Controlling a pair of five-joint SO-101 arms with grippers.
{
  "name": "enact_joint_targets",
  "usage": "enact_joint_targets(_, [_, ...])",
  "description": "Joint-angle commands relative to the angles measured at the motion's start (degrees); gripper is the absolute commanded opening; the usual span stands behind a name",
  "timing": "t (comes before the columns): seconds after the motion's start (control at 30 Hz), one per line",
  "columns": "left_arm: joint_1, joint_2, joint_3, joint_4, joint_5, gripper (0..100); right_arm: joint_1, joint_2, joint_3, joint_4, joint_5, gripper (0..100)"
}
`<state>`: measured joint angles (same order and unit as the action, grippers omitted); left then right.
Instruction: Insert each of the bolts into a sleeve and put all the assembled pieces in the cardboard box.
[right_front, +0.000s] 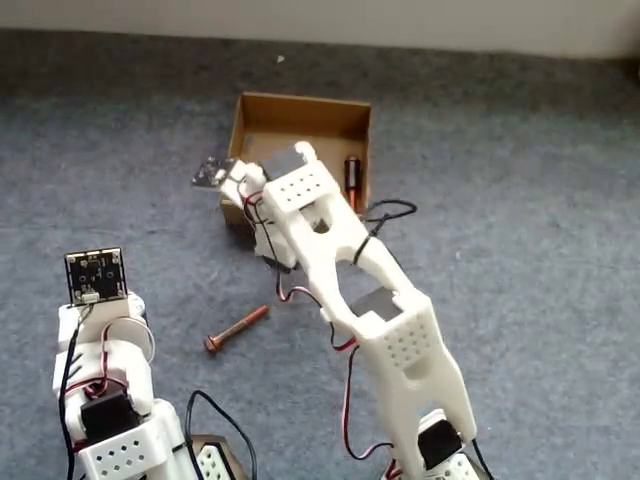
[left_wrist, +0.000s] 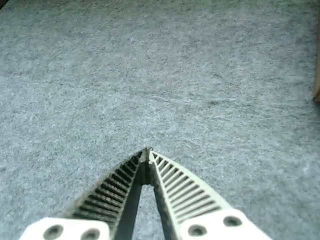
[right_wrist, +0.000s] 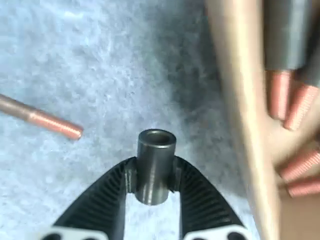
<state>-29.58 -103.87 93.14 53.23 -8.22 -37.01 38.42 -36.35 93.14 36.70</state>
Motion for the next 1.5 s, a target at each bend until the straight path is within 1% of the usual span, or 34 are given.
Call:
enact_joint_targets(0.0, [2.15,-0.48,-2.15,-0.09,0.7,2,1.01,-10.95,-0.31,3.38,-3.25,0.5])
enact_joint_targets(0.13, [2.51,-0.48,-2.15,-0.09,0.7,2,0.92,-16.92,-0.31,7.6,-7.3,0.5])
enact_joint_targets(0.23, [2.51,-0.48,-2.15,-0.09,0.7,2,1.1,-21.85,2.68,7.87,-10.02,0.5])
enact_joint_targets(0.47, [2.77,-0.48,-2.15,-0.09,0.7,2,1.36,-41.01,20.53,6.29,-10.81,0.5])
enact_joint_targets(0.57, [2.77,-0.48,-2.15,-0.09,0.7,2,1.36,-50.77,30.2,3.12,-13.45,0.5])
enact_joint_targets(0.7, [2.77,-0.48,-2.15,0.18,0.7,2,1.63,-63.6,43.82,-2.59,-16.18,0.5])
enact_joint_targets(0.8, [2.77,-0.48,-2.15,0.18,0.7,2,4.44,-72.22,53.49,-7.96,-18.64,0.5])
enact_joint_targets(0.9, [2.77,-0.48,-2.07,0.18,0.7,2,9.01,-79.34,62.99,-13.23,-20.22,0.5])
enact_joint_targets(0.97, [3.03,-0.48,-2.07,0.18,0.7,2,11.3,-83.47,69.85,-17.01,-20.13,0.5])
enact_joint_targets(1.07, [5.76,-0.48,-2.07,0.18,0.62,2,13.41,-88.66,80.57,-24.04,-20.4,0.5])
enact_joint_targets(1.17, [7.87,-0.48,-2.15,0.18,0.53,2,16.22,-92.7,90.07,-32.4,-25.23,0.5])
enact_joint_targets(1.27, [8.13,-0.4,-2.95,0.18,0.44,2,19.56,-95.25,97.98,-40.66,-28.4,0.5])
enact_joint_targets(1.3, [8.4,-0.4,-3.65,0.18,-0.26,3,20.62,-96.04,100.09,-42.68,-28.84,0.5])
enact_joint_targets(1.37, [10.15,-0.31,-4.7,0.44,-3.87,5,22.37,-97.27,103.43,-45.58,-29.01,0.5])
enact_joint_targets(1.47, [13.93,-0.31,-7.43,2.29,-7.91,6,24.31,-97.98,106.24,-49.01,-29.19,0.5])
